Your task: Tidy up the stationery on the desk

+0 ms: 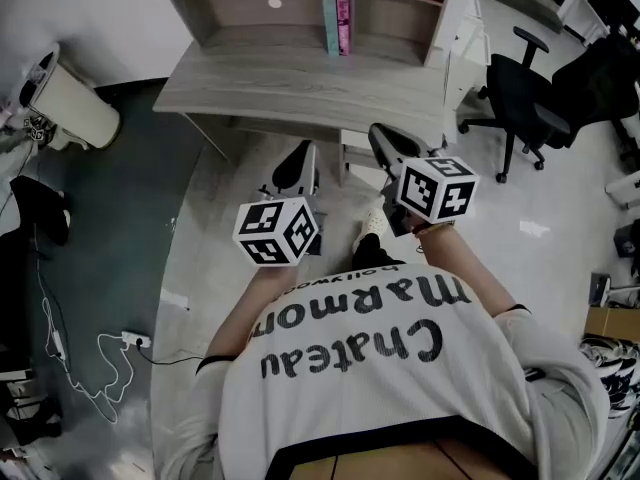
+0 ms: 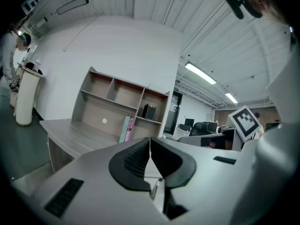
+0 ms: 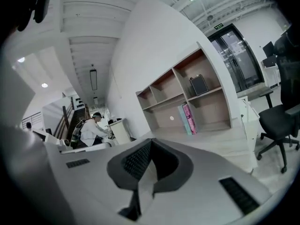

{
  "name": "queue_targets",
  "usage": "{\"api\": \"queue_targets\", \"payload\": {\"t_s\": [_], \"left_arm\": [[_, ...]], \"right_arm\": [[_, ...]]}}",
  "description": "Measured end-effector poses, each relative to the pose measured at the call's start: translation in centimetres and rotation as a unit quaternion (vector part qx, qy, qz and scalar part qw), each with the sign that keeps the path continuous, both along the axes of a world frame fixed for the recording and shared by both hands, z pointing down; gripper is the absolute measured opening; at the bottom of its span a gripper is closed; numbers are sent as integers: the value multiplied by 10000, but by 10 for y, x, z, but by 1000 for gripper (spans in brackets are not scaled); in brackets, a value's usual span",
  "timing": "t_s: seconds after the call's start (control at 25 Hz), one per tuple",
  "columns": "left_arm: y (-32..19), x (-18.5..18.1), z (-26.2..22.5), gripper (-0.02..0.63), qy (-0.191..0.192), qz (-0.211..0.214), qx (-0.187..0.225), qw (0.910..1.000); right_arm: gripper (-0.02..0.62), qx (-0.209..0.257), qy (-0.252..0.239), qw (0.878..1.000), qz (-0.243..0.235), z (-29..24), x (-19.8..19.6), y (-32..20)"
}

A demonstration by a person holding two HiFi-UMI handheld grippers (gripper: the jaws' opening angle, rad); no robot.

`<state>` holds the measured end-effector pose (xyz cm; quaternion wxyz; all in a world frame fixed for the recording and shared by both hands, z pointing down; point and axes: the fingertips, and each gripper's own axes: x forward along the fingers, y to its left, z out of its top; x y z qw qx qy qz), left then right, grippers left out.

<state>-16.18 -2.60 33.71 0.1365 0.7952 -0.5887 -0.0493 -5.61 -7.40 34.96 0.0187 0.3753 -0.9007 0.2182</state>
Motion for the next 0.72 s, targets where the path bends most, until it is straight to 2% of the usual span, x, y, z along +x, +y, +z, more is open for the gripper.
{"api": "queue_targets", "payload": {"t_s": [0.4,0.6,0.72], "left_arm": [[-12,20,-6,23,51,-226,4,9997],[-19,32,-10,23,-125,-360,-11,9993],[-20,39,-5,23,-96,-392,-122,9991]], "right_arm": [[12,392,548,9976,162,-7,31,-21],[12,393,690,9967,161,-9,43,-34],[12,295,725,9968,163,-1,51,-37]]}}
